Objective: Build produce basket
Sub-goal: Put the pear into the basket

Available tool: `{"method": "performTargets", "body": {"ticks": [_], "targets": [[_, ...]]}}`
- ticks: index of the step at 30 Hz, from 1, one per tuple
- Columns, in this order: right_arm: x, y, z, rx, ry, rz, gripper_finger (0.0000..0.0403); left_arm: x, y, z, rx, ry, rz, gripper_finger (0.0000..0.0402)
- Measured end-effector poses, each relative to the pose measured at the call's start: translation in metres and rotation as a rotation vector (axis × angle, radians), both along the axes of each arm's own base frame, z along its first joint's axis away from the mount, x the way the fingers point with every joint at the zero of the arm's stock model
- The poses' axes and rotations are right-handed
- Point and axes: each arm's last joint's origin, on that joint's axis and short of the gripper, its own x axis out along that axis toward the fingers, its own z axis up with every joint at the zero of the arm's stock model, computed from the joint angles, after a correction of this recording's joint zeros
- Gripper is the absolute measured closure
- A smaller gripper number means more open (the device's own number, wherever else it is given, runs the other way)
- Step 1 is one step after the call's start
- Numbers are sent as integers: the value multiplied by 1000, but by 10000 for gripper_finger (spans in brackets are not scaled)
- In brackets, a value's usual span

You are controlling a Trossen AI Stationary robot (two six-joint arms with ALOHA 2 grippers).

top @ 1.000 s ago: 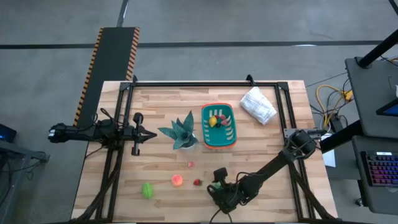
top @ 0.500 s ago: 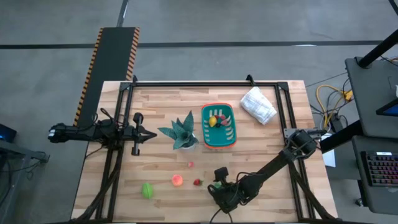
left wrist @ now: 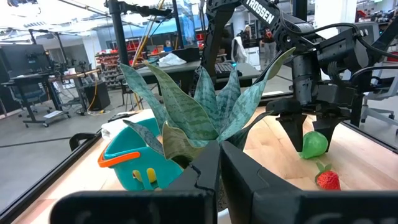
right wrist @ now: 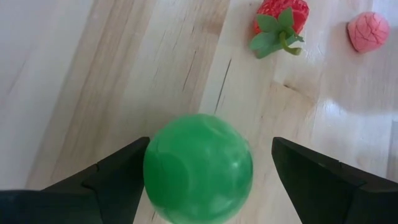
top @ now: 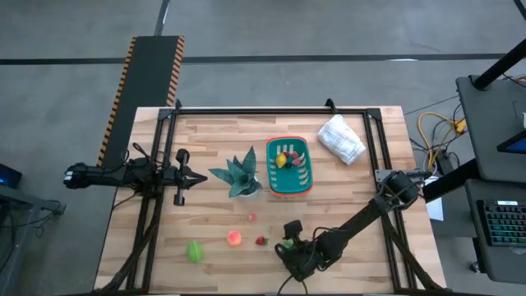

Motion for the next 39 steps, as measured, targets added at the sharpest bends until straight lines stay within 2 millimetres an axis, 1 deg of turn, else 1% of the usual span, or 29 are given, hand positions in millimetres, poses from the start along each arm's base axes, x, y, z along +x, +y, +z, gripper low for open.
{"method": "performTargets", "body": {"ticks": [3,5,13,17,28,31,34,39], "targets": [[0,0,0,1,0,-2,78,0,0,0,0,1,0,402],[0,0,0,5,-2,-11,86,0,0,0,0,1,0,402],[0,0,1,5,-1,-16,166,0,0,0,0,0,0,402],[-1,-1,1,-5,3,-18,189,0,0,0,0,0,0,402],[-2,-2,4,-6,11,-16,193,0,0,0,0,0,0,402],[-4,-4,7,-31,21,-18,193,0,0,0,0,0,0,402],[-6,-5,15,-35,23,-21,193,0,0,0,0,0,0,402],[-8,-8,35,-38,-27,-26,193,0,0,0,0,1,0,402]]}}
